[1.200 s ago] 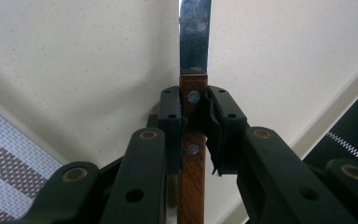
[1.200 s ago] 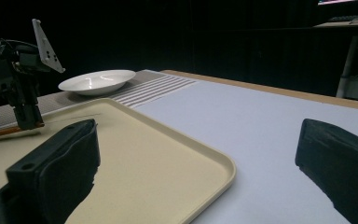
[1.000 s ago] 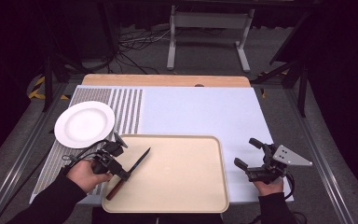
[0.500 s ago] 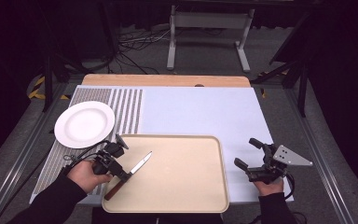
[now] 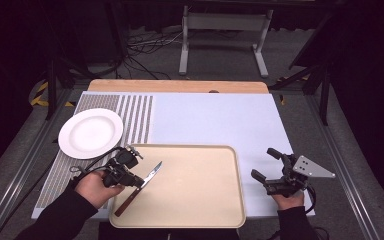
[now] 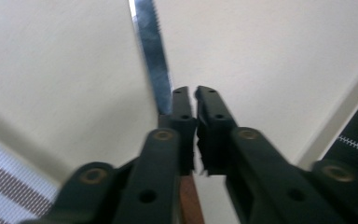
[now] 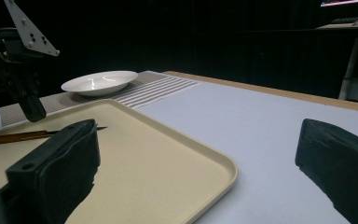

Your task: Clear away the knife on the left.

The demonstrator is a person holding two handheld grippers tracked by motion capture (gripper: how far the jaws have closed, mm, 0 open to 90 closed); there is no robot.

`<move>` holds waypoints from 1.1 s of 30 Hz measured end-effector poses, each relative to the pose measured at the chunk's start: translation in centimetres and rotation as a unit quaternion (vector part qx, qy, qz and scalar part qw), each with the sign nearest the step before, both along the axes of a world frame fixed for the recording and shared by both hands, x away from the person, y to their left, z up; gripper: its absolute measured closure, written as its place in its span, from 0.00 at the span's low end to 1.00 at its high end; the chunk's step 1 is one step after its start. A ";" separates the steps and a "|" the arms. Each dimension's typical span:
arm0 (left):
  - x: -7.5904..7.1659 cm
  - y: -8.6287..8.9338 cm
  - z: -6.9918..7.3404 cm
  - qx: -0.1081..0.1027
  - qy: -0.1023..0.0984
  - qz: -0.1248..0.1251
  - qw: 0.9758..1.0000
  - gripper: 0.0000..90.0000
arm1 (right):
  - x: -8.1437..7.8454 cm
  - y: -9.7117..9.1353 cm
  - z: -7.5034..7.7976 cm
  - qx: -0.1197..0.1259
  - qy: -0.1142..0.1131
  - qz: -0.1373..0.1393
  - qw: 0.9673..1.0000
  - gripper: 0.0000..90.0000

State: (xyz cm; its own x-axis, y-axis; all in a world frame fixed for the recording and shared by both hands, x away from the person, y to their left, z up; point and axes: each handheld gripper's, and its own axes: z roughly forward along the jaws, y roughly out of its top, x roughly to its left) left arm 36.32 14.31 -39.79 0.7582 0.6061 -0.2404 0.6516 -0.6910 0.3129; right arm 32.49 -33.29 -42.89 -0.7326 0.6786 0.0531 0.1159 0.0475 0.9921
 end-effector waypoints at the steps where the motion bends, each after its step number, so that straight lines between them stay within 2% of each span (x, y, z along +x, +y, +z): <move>1: -0.1 -0.3 0.0 0.000 -0.006 -0.008 1.000 1.00 | 0.0 0.0 0.0 -0.001 0.000 0.000 1.000 0.01; 2: -0.4 -0.8 -0.1 0.004 -0.016 -0.019 1.000 1.00 | 0.0 0.0 0.0 -0.002 0.000 0.000 1.000 0.01; 6: -0.7 -1.7 -0.6 0.017 -0.016 -0.038 0.999 1.00 | 0.0 0.0 0.0 -0.002 -0.001 0.001 1.000 0.01; 10: -0.9 -2.5 -1.5 0.046 -0.004 -0.062 0.997 1.00 | 0.0 0.0 0.0 -0.001 -0.001 0.001 1.000 0.01; 12: -1.0 -2.7 -1.8 0.057 0.003 -0.065 0.996 1.00 | 0.0 0.0 0.0 -0.001 0.000 0.001 1.000 0.01; 15: -1.0 -2.8 -2.1 0.068 0.003 -0.065 0.996 1.00 | 0.0 0.0 0.0 0.000 0.000 0.002 1.000 0.01; 18: -1.0 -2.7 -2.3 0.082 -0.008 -0.065 0.994 1.00 | 0.0 0.0 0.0 0.000 0.000 0.001 1.000 0.01; 24: -0.8 -2.4 -2.4 0.089 -0.019 -0.057 0.994 1.00 | 0.0 0.0 0.0 -0.001 0.000 0.001 1.000 0.01; 33: -0.6 -2.1 -2.6 0.088 -0.020 -0.055 0.994 1.00 | 0.0 0.0 0.0 -0.001 0.001 0.001 1.000 0.01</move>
State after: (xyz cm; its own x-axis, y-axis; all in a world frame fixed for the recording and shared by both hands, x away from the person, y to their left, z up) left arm 35.75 12.17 -42.37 0.8287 0.5496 -0.1062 0.5591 -0.8035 0.2045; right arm 32.54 -33.29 -42.92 -0.7343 0.6768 0.0525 0.1170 0.0501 0.9919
